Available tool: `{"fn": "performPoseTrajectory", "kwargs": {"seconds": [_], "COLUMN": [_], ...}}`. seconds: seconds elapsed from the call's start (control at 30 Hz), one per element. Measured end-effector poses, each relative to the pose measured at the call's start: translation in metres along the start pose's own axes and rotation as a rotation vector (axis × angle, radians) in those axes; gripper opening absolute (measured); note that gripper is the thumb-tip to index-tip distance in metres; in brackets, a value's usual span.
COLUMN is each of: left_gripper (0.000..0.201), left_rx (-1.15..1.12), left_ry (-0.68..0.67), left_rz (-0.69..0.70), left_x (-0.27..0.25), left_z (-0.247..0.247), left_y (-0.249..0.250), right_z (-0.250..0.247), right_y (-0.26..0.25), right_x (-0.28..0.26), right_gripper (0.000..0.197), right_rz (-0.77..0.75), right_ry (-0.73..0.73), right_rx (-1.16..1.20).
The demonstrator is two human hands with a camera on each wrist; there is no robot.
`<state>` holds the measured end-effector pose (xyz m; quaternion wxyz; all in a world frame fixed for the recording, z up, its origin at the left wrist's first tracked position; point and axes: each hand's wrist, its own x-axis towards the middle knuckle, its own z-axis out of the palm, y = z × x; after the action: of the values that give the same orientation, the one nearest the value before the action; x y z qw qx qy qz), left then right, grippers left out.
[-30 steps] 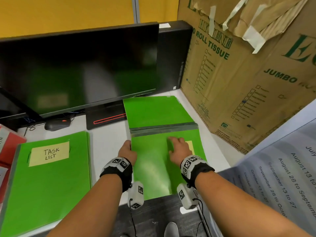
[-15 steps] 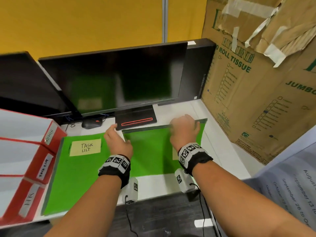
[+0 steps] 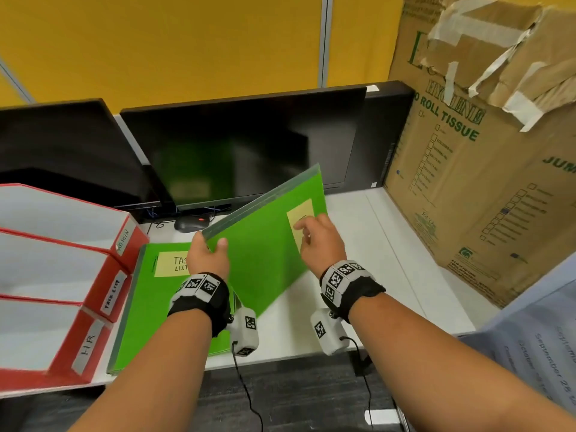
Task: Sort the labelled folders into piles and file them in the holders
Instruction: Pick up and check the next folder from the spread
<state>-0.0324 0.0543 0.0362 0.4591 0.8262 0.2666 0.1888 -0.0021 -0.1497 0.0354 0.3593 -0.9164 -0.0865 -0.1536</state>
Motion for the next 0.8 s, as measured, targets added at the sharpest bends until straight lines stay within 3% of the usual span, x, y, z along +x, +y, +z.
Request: {"fn": "performPoseTrajectory", "kwargs": {"seconds": [0.07, 0.13, 0.27, 0.33, 0.4, 0.5, 0.6, 0.7, 0.8], "left_gripper": [0.032, 0.035, 0.031, 0.032, 0.035, 0.028, 0.017, 0.038, 0.038], "left_rx": [-0.020, -0.070, -0.207, -0.224, -0.203, -0.152, -0.040, 0.130, 0.198], "left_ry": [0.004, -0.012, -0.034, -0.062, -0.124, -0.240, -0.391, -0.487, -0.537], "left_rz": [-0.083, -0.186, -0.343, -0.397, -0.430, -0.511, -0.518, -0.497, -0.488], "left_x": [-0.002, -0.002, -0.007, -0.009, -0.010, -0.009, -0.014, -0.025, -0.036], "left_z": [-0.001, 0.002, 0.009, 0.012, 0.014, 0.014, 0.016, 0.025, 0.038], "left_y": [-0.008, -0.019, -0.040, -0.050, -0.057, -0.064, -0.068, -0.072, -0.080], "right_z": [0.011, 0.020, 0.028, 0.031, 0.032, 0.028, 0.021, 0.017, 0.019], "right_y": [0.010, 0.023, 0.045, 0.053, 0.059, 0.067, 0.075, 0.082, 0.083], "right_x": [-0.007, -0.017, -0.036, -0.038, -0.038, -0.036, -0.038, -0.042, -0.047], "right_gripper": [0.034, 0.036, 0.064, 0.077, 0.079, 0.066, 0.061, 0.058, 0.057], "right_rz": [0.180, 0.366, 0.768, 0.846, 0.851, 0.819, 0.767, 0.703, 0.559], "right_ry": [-0.260, -0.417, -0.466, -0.478, -0.457, -0.387, -0.459, -0.531, -0.630], "right_rx": [-0.026, -0.114, -0.012, 0.066, 0.148, 0.125, -0.013, -0.229, -0.440]}}
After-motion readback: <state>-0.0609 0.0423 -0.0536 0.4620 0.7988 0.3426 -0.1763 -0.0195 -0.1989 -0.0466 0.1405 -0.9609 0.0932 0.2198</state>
